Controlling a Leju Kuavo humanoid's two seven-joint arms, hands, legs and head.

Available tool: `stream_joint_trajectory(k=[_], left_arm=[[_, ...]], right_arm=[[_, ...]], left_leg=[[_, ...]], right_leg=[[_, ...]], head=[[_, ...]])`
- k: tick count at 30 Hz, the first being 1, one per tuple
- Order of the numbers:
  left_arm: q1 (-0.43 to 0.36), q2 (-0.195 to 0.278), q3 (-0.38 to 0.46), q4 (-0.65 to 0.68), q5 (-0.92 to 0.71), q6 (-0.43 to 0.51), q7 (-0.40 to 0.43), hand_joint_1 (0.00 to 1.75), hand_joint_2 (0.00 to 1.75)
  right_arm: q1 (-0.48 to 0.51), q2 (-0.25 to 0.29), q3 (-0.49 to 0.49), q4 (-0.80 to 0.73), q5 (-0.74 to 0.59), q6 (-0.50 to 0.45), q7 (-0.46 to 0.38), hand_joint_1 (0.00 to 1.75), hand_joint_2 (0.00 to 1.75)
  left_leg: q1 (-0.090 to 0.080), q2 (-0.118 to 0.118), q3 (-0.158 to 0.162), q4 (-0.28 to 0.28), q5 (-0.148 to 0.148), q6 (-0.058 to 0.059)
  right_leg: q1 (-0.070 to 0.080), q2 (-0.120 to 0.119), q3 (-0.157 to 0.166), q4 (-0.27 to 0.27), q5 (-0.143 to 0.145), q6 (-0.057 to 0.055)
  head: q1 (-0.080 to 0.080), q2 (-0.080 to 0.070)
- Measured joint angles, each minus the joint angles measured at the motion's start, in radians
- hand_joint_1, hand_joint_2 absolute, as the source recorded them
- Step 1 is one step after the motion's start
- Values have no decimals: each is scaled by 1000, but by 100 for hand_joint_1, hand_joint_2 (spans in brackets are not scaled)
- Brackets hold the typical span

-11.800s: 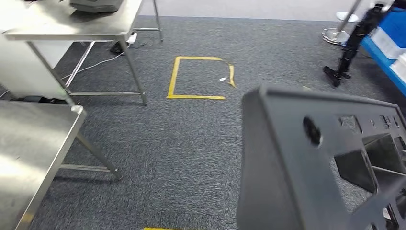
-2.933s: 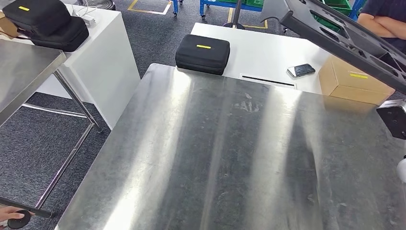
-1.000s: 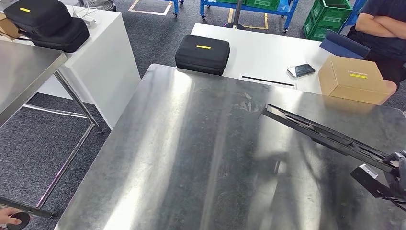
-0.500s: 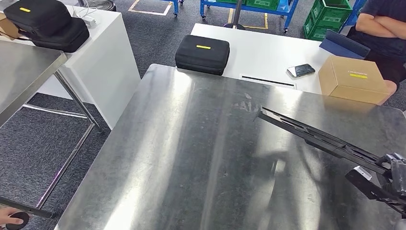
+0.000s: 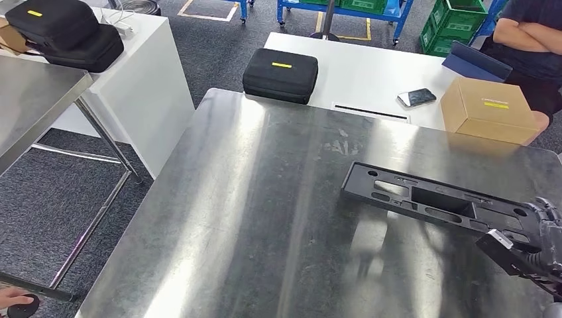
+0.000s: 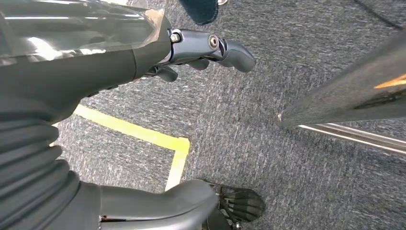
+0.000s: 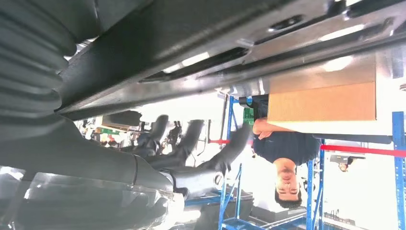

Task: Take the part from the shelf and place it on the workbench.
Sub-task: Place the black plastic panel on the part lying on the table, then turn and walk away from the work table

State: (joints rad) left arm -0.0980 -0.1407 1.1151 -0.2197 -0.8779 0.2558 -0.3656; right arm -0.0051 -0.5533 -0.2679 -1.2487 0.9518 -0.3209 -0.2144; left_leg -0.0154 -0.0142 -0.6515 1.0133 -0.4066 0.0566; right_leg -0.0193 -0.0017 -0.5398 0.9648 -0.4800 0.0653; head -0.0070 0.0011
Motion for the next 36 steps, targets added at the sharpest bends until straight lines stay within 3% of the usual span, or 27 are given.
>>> stream_joint_trajectory(k=[16, 23, 25, 28, 29, 30, 31, 33, 34, 35, 36], left_arm=[[5, 1, 0, 0, 4, -13, -8, 0, 0], [5, 5, 0, 0, 9, -30, -2, 0, 0], [4, 6, 0, 0, 9, -35, -1, 0, 0], [4, 7, 0, 0, 9, -39, -1, 0, 0], [5, 7, 0, 0, 9, -39, -1, 0, 0], [5, 7, 0, 0, 9, -40, -1, 0, 0], [6, 7, 0, 0, 9, -40, -1, 0, 0], [6, 7, 0, 0, 9, -40, -1, 0, 0], [6, 7, 0, 0, 9, -40, -1, 0, 0], [7, 7, 0, 0, 9, -40, -2, 0, 0], [7, 7, 0, -1, 9, -40, -2, 0, 0]], right_arm=[[3, 2, -3, -22, -12, -2, 2, 0, 0], [13, 9, -24, -38, -14, -3, 4, 0, 0], [16, 9, -33, -42, -18, -4, 3, 0, 0], [21, 9, -47, -43, -28, -4, -1, 0, 0], [23, 9, -49, -43, -30, -4, -3, 0, 0], [24, 9, -50, -43, -31, -4, -5, 0, 0], [25, 9, -51, -43, -33, -4, -7, 0, 0], [24, 9, -55, -43, -35, -5, -8, 0, 0], [25, 9, -57, -43, -36, -5, -8, 0, 0], [25, 10, -59, -43, -36, -5, -8, 0, 0], [25, 10, -61, -44, -37, -5, -8, 0, 0]], left_leg=[[0, 0, 0, 0, 0, 0], [-6, 1, 2, -3, -3, 22], [-1, 3, 8, -16, 8, 32], [1, 5, 8, -22, 15, 37], [1, 5, 7, -22, 16, 35], [2, 5, 5, -22, 18, 33], [4, 5, 4, -21, 21, 29], [9, 2, 1, -19, 26, 17], [9, 0, 0, -17, 29, 10], [8, -2, 0, -13, 30, 3], [6, -4, 0, -10, 30, -4]], right_leg=[[0, 0, 0, 0, 0, 0], [-8, 0, 6, -1, 3, 21], [-11, 0, -10, 40, -21, 20], [-11, 1, -89, 228, -121, 7], [-12, 1, -108, 280, -142, 9], [-12, 1, -110, 297, -148, 16], [-14, 1, -88, 267, -135, 27], [-19, 0, 5, 116, -90, 48], [-18, 1, 43, 54, -65, 52], [-17, 2, 64, 16, -51, 49], [-14, 4, 69, 6, -46, 39]], head=[[0, 0], [0, 0], [2, 0], [6, 0], [7, 0], [6, 0], [6, 0], [7, 0], [8, 0], [8, 0], [7, 0]])
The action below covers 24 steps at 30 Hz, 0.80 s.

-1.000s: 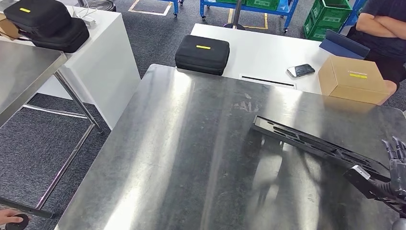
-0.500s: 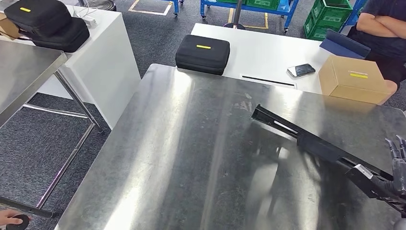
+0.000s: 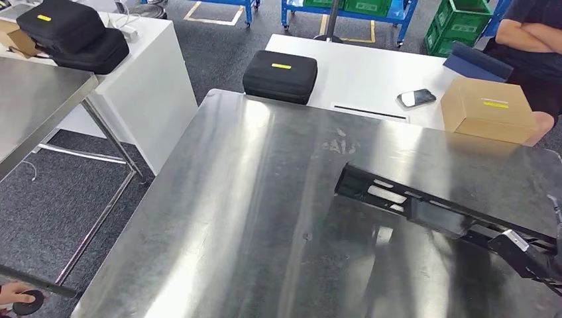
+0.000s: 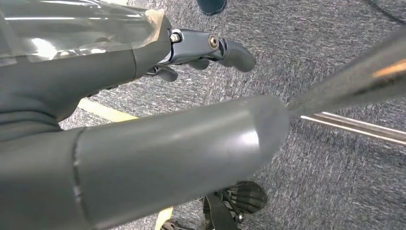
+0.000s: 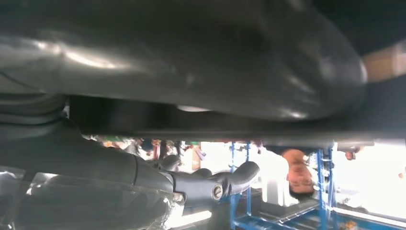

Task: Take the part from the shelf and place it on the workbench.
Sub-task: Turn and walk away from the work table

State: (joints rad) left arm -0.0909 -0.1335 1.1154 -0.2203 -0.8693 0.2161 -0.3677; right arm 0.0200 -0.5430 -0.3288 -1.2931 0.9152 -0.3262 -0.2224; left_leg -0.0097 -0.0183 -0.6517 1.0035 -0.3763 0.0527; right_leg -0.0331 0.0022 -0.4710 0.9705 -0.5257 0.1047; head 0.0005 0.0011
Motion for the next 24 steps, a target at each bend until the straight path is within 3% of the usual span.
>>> stream_joint_trajectory(k=[2, 4, 7, 8, 9, 10, 13, 15, 17, 19, 20, 22, 24], left_arm=[[1, 1, 0, 0, 0, 1, 0, 0, 0], [3, 3, 0, 0, 0, 1, 0, 0, 0], [5, 2, 0, 0, 0, 0, -1, 0, 0], [5, 2, 0, 0, 0, 0, -1, 0, 0], [6, 2, 0, 0, 0, 0, -1, 0, 0], [6, 2, 0, 0, 0, 0, -1, 0, 0], [6, 3, 0, 0, 0, -1, -3, 0, 0], [5, 4, 0, 0, -1, -2, -4, 0, 0], [5, 4, 0, 0, -1, -3, -5, 0, 0], [4, 3, -1, 0, -2, -3, -5, 0, 0], [3, 3, -1, 0, -2, -3, -5, 0, 0], [2, 4, -1, 0, -2, -3, -4, 0, 0], [2, 4, 0, 0, -2, -4, -4, 0, 0]], right_arm=[[0, 1, -3, -3, -1, -1, -1, 0, 0], [-1, 1, -4, -6, -3, -1, -3, 0, 0], [0, 0, -5, -8, -10, -2, -5, 0, 0], [0, 0, -5, -8, -15, -2, -6, 0, 0], [-1, 0, -5, -8, -19, -2, -7, 0, 0], [-1, 0, -6, -8, -22, -2, -8, 0, 0], [0, -2, -7, -8, -29, -4, -8, 0, 0], [1, -3, -7, -8, -31, -6, -8, 0, 0], [4, -6, -8, -8, -34, -8, -8, 0, 0], [6, -9, -10, -8, -35, -9, -8, 0, 0], [7, -11, -11, -8, -36, -9, -8, 0, 0], [8, -12, -13, -7, -37, -9, -8, 0, 0], [9, -13, -14, -4, -38, -9, -8, 0, 0]], left_leg=[[-1, -2, -2, 5, -1, -9], [5, 1, -12, 32, -30, -18], [12, 9, -75, 209, -157, -31], [13, 10, -94, 270, -187, -35], [15, 11, -97, 297, -194, -36], [16, 11, -80, 286, -182, -36], [18, 15, 37, 102, -108, -29], [13, 15, 75, 30, -97, -22], [7, 15, 74, 20, -98, -12], [8, 15, 74, 7, -90, 4], [9, 16, 74, 1, -85, 12], [9, 16, 68, -2, -79, 22], [7, 16, 61, -1, -75, 26]], right_leg=[[-1, 2, -9, 5, 1, -24], [-8, -2, -13, 7, 6, -45], [-5, -9, -20, 7, 17, -66], [-3, -11, -23, 8, 19, -67], [-2, -12, -24, 8, 21, -68], [-2, -12, -25, 9, 22, -67], [1, -12, -25, 10, 22, -63], [5, -12, -29, 10, 23, -54], [8, -12, -31, 7, 26, -41], [7, -11, -43, 23, 12, -33], [7, -10, -60, 58, -10, -35], [5, -7, -120, 186, -70, -44], [4, -6, -168, 295, -104, -38]], head=[[-3, 0], [-7, 0], [-10, 0], [-11, 0], [-11, 0], [-11, 0], [-11, 0], [-10, 0], [-10, 0], [-9, 0], [-8, 0], [-6, 0], [-5, 0]])
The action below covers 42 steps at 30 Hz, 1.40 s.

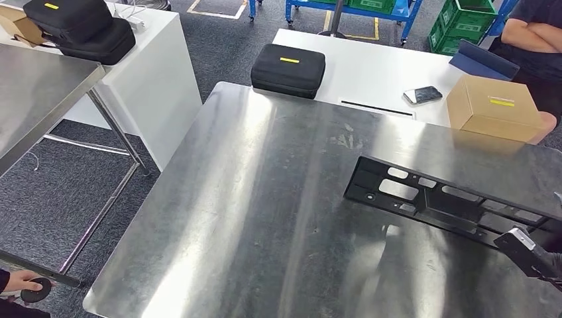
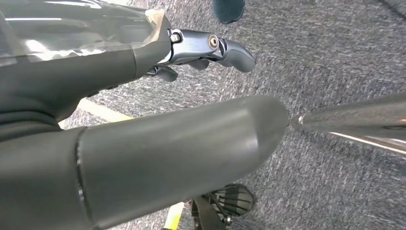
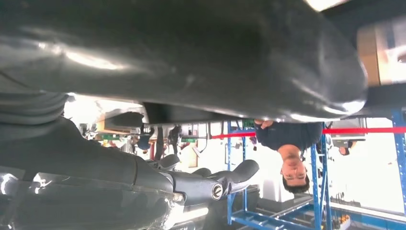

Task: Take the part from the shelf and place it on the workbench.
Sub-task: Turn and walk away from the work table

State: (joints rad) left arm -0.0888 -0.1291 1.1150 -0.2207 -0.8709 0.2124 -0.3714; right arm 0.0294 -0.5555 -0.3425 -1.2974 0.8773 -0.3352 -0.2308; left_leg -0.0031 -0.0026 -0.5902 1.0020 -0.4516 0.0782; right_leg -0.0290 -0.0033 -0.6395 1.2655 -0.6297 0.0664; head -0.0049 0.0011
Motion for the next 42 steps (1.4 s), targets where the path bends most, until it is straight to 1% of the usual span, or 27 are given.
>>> stream_joint_trajectory(k=[1, 2, 4, 5, 7, 9, 10, 12, 14, 15, 16, 17, 19, 21, 24, 26, 27, 29, 30, 31, 32, 34, 35, 36, 38, 40, 42], left_arm=[[0, 0, 0, 0, 0, 0, 0, 0, 0], [0, -1, 0, 0, 0, -1, 0, 0, 0], [0, -1, 0, 0, 0, -2, 0, 0, 0], [0, -1, 0, 0, 0, -3, 0, 0, 0], [-1, -2, 0, 0, 1, -3, -2, 0, 0], [0, -1, 0, -1, 1, -3, -3, 0, 0], [0, -1, 0, -1, 2, -3, -3, 0, 0], [1, -1, 0, 0, 2, -3, -3, 0, 0], [1, -2, 0, 0, 2, -2, -4, 0, 0], [1, -2, 0, 0, 2, -2, -4, 0, 0], [2, -3, 0, 0, 2, -2, -4, 0, 0], [2, -3, 0, 0, 3, -2, -4, 0, 0], [1, -2, 0, 0, 3, -1, -4, 0, 0], [1, -2, 0, -1, 3, -1, -5, 0, 0], [0, -3, 0, 0, 3, -1, -5, 0, 0], [0, -3, 0, -1, 3, -1, -5, 0, 0], [0, -3, 0, -1, 3, -1, -6, 0, 0], [0, -2, 0, -1, 3, -2, -6, 0, 0], [0, -2, 0, -1, 3, -2, -6, 0, 0], [1, -2, 0, -1, 3, -3, -6, 0, 0], [1, -3, 0, -1, 4, -3, -6, 0, 0], [1, -3, 0, -1, 5, -3, -6, 0, 0], [1, -3, 1, -1, 8, -3, -7, 0, 0], [1, -3, 1, -1, 10, -3, -8, 0, 0], [1, -2, 1, -1, 15, -3, -10, 0, 0], [2, -1, 1, -1, 18, -2, -10, 0, 0], [4, 1, 1, -1, 20, -2, -10, 0, 0]], right_arm=[[1, 0, 0, 1, -1, -1, 0, 0, 0], [1, 0, 0, 2, -1, -3, 0, 0, 0], [-1, 1, 0, 3, 2, -12, 2, 0, 0], [-1, 3, 0, 2, 4, -16, 4, 0, 0], [0, 7, -1, 2, 8, -21, 7, 0, 0], [1, 12, -1, 2, 9, -22, 8, 0, 0], [1, 13, -2, 1, 9, -22, 8, 0, 0], [1, 12, -8, 1, 7, -23, 8, 0, 0], [1, 11, -17, 1, 4, -23, 7, 0, 0], [1, 11, -20, 1, 3, -23, 7, 0, 0], [1, 11, -22, 1, 2, -23, 6, 0, 0], [1, 11, -24, 1, 2, -23, 6, 0, 0], [2, 11, -30, 1, 0, -23, 5, 0, 0], [2, 10, -41, 1, -4, -25, 3, 0, 0], [5, 7, -57, 1, -14, -29, -2, 0, 0], [11, 5, -69, 1, -20, -32, -8, 0, 0], [13, 4, -75, 1, -24, -32, -12, 0, 0], [19, 3, -84, 2, -31, -32, -18, 0, 0], [22, 2, -87, 2, -34, -32, -19, 0, 0], [26, 2, -90, 2, -35, -32, -21, 0, 0], [28, 2, -92, 2, -36, -32, -23, 0, 0], [30, 0, -96, 3, -40, -32, -28, 0, 0], [29, -1, -99, 3, -42, -32, -31, 0, 0], [29, -3, -101, 3, -46, -32, -34, 0, 0], [27, -8, -103, 4, -51, -31, -39, 0, 0], [25, -11, -104, 6, -53, -31, -41, 0, 0], [23, -12, -105, 7, -54, -31, -44, 0, 0]], left_leg=[[-1, 0, -2, 0, 2, 0], [0, -1, -4, 1, 4, -1], [-1, -2, -6, 4, 7, -8], [-3, -3, -7, 6, 10, -12], [-9, -5, -11, 11, 14, -21], [-10, -6, -18, 17, 14, -30], [-8, -6, -24, 28, 1, -35], [-4, -4, -58, 109, -66, -46], [0, -3, -106, 244, -147, -54], [2, -2, -119, 291, -165, -56], [4, -2, -114, 303, -163, -56], [6, -2, -88, 274, -143, -56], [7, -1, 1, 136, -90, -51], [5, -1, 64, 30, -66, -45], [0, -2, 67, 5, -57, -30], [1, 0, 59, -5, -43, -10], [2, 1, 53, -9, -35, -1], [-2, 3, 35, -9, -24, 7], [-4, 3, 27, -9, -18, 8], [-6, 3, 20, -8, -12, 8], [-7, 3, 14, -7, -8, 6], [-6, 3, 6, -4, 0, 1], [-7, 2, 3, -3, 3, -3], [-9, 1, 2, -1, 7, -9], [-14, 0, -2, 3, 14, -18], [-14, -1, -9, 13, 8, -27], [-10, -2, -31, 68, -48, -38]], right_leg=[[-1, 0, 2, 2, 7, 9], [-2, 0, 26, -41, 29, 21], [-4, 0, 110, -193, 84, 37], [-1, 2, 141, -247, 104, 37], [5, 5, 158, -287, 116, 25], [-2, 6, 144, -285, 120, 11], [-7, 5, 140, -285, 124, 2], [-12, 1, 131, -285, 134, -17], [-8, -2, 118, -284, 143, -27], [-7, -3, 112, -284, 147, -28], [-6, -3, 108, -283, 150, -26], [-6, -3, 106, -283, 153, -24], [-5, -3, 104, -282, 156, -19], [-1, -3, 102, -280, 160, -12], [3, -3, 97, -282, 170, 6], [3, -2, 77, -253, 147, 7], [2, -1, 56, -208, 119, 2], [1, -1, 0, -71, 48, -4], [0, 0, -18, -13, 25, -2], [0, 0, -20, 11, 18, 4], [0, 0, 1, -10, 27, 13], [-1, -1, 95, -157, 70, 29], [1, 1, 141, -229, 89, 30], [4, 2, 171, -278, 102, 27], [12, 6, 178, -300, 111, 14], [4, 5, 164, -300, 116, 0], [-5, 1, 155, -301, 128, -23]], head=[[0, 0], [0, 0], [2, 0], [2, 0], [3, 0], [1, 0], [-1, 0], [-3, 0], [-4, 0], [-4, 0], [-4, 0], [-4, 0], [-4, 0], [-3, 0], [-2, 0], [0, 0], [2, 0], [7, 0], [7, 0], [7, 0], [7, 0], [8, 0], [8, 0], [8, 0], [9, 0], [9, 0], [8, 0]])
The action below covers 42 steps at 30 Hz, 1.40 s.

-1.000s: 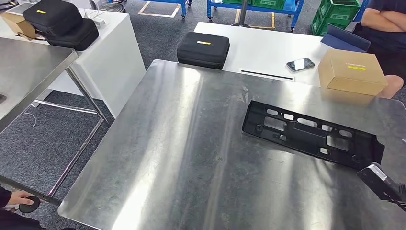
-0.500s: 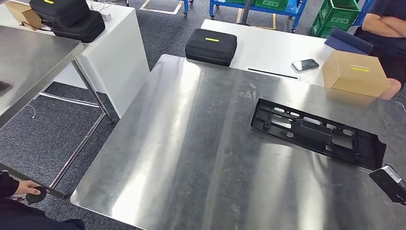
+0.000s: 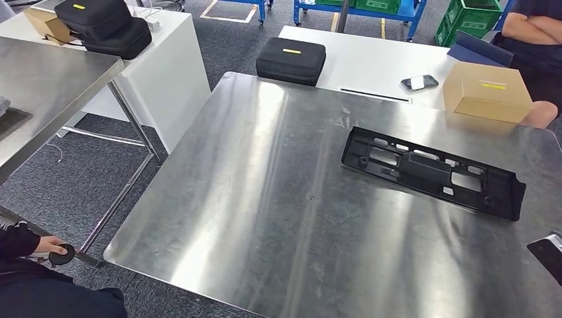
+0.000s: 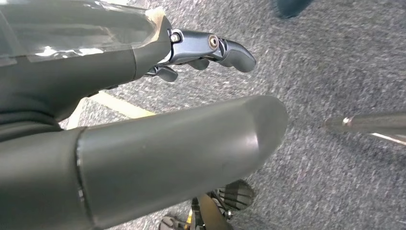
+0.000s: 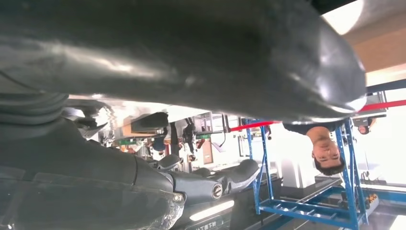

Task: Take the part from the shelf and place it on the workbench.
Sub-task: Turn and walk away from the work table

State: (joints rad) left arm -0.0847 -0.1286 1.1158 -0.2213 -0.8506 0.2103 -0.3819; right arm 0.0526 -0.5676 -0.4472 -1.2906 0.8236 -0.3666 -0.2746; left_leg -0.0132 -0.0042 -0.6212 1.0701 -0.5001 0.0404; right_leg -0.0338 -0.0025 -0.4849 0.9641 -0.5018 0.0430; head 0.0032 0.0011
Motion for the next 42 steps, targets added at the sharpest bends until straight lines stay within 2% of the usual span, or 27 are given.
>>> stream_joint_trajectory(k=[2, 3, 4, 5, 6, 8, 10, 12, 14, 15, 17, 19, 20, 21, 23, 25, 27, 28, 30, 32, 33, 34, 35, 36, 39, 40, 42], left_arm=[[1, 0, 0, 0, 1, 0, 0, 0, 0], [1, 0, 0, 0, 1, 0, 0, 0, 0], [2, 0, 0, 0, 1, 0, 0, 0, 0], [2, 0, 0, 0, 1, 0, 0, 0, 0], [3, 0, 0, 0, 1, 0, 0, 0, 0], [3, 2, 0, 0, 1, 0, 0, 0, 0], [2, 3, 0, 0, 2, 0, 0, 0, 0], [2, 3, 0, 0, 3, 0, 0, 0, 0], [2, 2, 1, 0, 5, 0, 0, 0, 0], [2, 2, 1, 0, 7, 0, 0, 0, 0], [2, 3, 2, 0, 10, 1, 0, 0, 0], [3, 4, 3, 0, 12, 1, 0, 0, 0], [3, 3, 4, 0, 12, 1, 0, 0, 0], [3, 3, 4, 0, 12, 1, 1, 0, 0], [4, 3, 4, 0, 13, 1, 1, 0, 0], [4, 3, 5, 0, 14, 2, 1, 0, 0], [5, 3, 5, 0, 14, 2, 1, 0, 0], [6, 3, 6, 0, 14, 2, 1, 0, 0], [9, 4, 7, 0, 14, 2, 1, 0, 0], [12, 3, 7, 0, 14, 2, 1, 0, 0], [12, 3, 7, 0, 14, 2, 1, 0, 0], [13, 3, 7, 0, 14, 2, 1, 0, 0], [13, 3, 7, 0, 14, 2, 1, 0, 0], [13, 3, 7, 0, 14, 2, 1, 0, 0], [14, 3, 7, 0, 12, 0, 0, 0, 0], [14, 4, 7, 0, 11, -1, 0, 0, 0], [14, 4, 6, 0, 10, -2, 0, 0, 0]], right_arm=[[-1, -1, 0, 1, 0, 0, -1, 0, 0], [-2, -2, 0, 1, 0, 0, -2, 0, 0], [-2, -2, 0, 2, 0, 0, -2, 0, 0], [-2, -2, 0, 3, 0, 0, -2, 0, 0], [-3, -2, 0, 3, 0, 0, -2, 0, 0], [-4, -2, -1, 4, 0, 0, -2, 0, 0], [-6, -2, -1, 4, -1, 0, -2, 0, 0], [-8, -3, -2, 4, -4, 0, -2, 0, 0], [-7, -3, -3, 4, -7, 0, -2, 0, 0], [-7, -3, -3, 5, -9, -1, -3, 0, 0], [-7, -2, -3, 6, -12, -3, -3, 0, 0], [-6, 4, -3, 8, -15, -4, -3, 0, 0], [-5, 7, -3, 8, -16, -5, -3, 0, 0], [-4, 10, -3, 9, -17, -6, -3, 0, 0], [-6, 13, -3, 9, -18, -9, -3, 0, 0], [-6, 15, -3, 9, -20, -12, -4, 0, 0], [-5, 18, -3, 9, -23, -13, -5, 0, 0], [-5, 19, -2, 10, -25, -14, -6, 0, 0], [-5, 21, -2, 10, -27, -16, -7, 0, 0], [-5, 20, -3, 10, -28, -18, -7, 0, 0], [-5, 21, -3, 10, -28, -19, -8, 0, 0], [-4, 21, -3, 10, -29, -20, -8, 0, 0], [-4, 22, -3, 10, -29, -21, -8, 0, 0], [-2, 23, -4, 10, -31, -22, -9, 0, 0], [5, 26, -15, 9, -34, -25, -9, 0, 0], [7, 27, -19, 9, -34, -27, -9, 0, 0], [12, 30, -28, 6, -34, -31, -9, 0, 0]], left_leg=[[7, 0, -42, 121, -90, -11], [10, 0, -59, 178, -120, -15], [13, 0, -64, 214, -131, -18], [16, 1, -52, 214, -122, -21], [19, 1, -22, 176, -97, -22], [23, 1, 65, 45, -46, -21], [21, 0, 112, -39, -29, -17], [16, -1, 108, -54, -26, -6], [16, 2, 99, -64, -11, 14], [17, 3, 93, -70, -1, 25], [16, 5, 73, -72, 17, 37], [14, 6, 51, -72, 34, 38], [14, 6, 41, -71, 41, 36], [14, 6, 32, -70, 48, 34], [15, 5, 19, -66, 59, 25], [11, 4, 10, -61, 70, 13], [7, 1, 6, -59, 80, 3], [7, 1, 3, -57, 82, -2], [10, 1, -14, -24, 42, -12], [14, 1, -52, 84, -52, -19], [15, 1, -72, 152, -94, -21], [16, 1, -83, 205, -117, -23], [17, 1, -78, 225, -119, -23], [17, 1, -53, 206, -103, -22], [16, 0, 84, 9, -38, -11], [15, 0, 111, -36, -30, -7], [10, 0, 120, -61, -26, 1]], right_leg=[[2, -3, -13, 1, 14, -16], [3, -4, -21, 3, 20, -17], [4, -4, -30, 5, 26, -16], [4, -4, -38, 8, 30, -13], [3, -4, -45, 12, 32, -11], [4, -4, -57, 25, 34, -6], [7, -5, -68, 34, 40, 3], [10, -5, -75, 33, 51, 19], [9, -4, -89, 44, 43, 27], [8, -3, -104, 72, 21, 24], [7, -2, -152, 189, -51, 12], [5, -1, -183, 302, -99, 17], [4, -1, -175, 312, -99, 25], [2, -1, -145, 280, -85, 37], [-2, -1, -45, 131, -47, 54], [3, 5, 23, 22, -30, 51], [8, 10, 23, 6, -27, 37], [3, 9, 15, 6, -24, 29], [-5, 6, 3, 8, -12, 7], [-4, 3, -11, 9, 4, -10], [-2, 2, -19, 10, 11, -14], [0, 2, -28, 12, 18, -14], [2, 2, -36, 13, 24, -12], [2, 2, -42, 15, 27, -10], [5, 1, -53, 25, 33, -2], [8, 1, -56, 28, 36, 2], [12, 1, -62, 30, 44, 15]], head=[[-1, 0], [-2, 0], [-2, 0], [-2, 0], [-2, 0], [-2, 0], [-1, 0], [0, 0], [0, 0], [2, 0], [5, 0], [7, 0], [7, 0], [7, 0], [9, 0], [10, 0], [8, 0], [7, 0], [3, 0], [2, 0], [2, 0], [2, 0], [2, 0], [2, 0], [2, 0], [2, 0], [3, 0]])
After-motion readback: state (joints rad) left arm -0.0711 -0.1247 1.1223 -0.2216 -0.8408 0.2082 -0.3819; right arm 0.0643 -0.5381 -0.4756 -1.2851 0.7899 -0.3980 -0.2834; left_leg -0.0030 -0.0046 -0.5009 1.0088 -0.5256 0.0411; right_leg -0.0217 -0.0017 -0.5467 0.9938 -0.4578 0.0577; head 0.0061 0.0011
